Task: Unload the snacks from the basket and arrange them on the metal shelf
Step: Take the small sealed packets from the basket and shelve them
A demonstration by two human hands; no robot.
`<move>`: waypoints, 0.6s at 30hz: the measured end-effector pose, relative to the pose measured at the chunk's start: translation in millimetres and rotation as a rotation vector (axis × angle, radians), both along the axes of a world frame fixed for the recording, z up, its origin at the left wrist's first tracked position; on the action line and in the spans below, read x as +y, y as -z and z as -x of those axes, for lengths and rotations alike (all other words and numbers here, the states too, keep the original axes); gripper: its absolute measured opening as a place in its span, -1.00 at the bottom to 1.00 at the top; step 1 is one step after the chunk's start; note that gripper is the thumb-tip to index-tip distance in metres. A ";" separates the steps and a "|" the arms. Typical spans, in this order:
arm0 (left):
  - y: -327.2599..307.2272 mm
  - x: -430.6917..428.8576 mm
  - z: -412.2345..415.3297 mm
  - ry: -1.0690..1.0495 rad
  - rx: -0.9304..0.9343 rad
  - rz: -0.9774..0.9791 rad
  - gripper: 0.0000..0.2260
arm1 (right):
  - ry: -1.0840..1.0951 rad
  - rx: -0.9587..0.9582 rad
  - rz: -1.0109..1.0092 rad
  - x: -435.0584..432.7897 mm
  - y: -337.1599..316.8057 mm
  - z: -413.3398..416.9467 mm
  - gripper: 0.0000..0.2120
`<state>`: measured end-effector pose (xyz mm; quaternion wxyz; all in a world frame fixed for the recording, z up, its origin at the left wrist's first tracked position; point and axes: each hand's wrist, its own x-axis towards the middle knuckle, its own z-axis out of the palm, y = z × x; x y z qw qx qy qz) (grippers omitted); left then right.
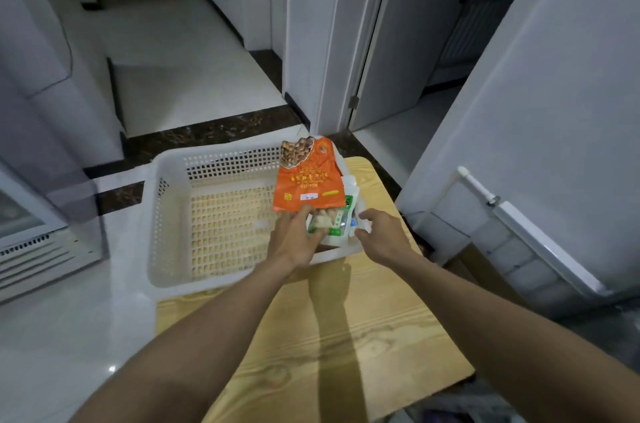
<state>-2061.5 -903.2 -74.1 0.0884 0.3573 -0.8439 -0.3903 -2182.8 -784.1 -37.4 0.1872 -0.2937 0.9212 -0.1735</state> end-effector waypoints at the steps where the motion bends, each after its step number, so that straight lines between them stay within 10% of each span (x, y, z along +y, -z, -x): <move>1: 4.2 -1.5 5.9 -0.009 0.011 -0.027 -0.77 | 0.003 -0.013 -0.006 -3.1 6.1 5.6 -0.61; 18: 36.4 -0.2 57.8 -0.217 0.208 -0.386 -0.79 | 0.148 -0.098 0.220 -32.0 49.1 50.7 -0.85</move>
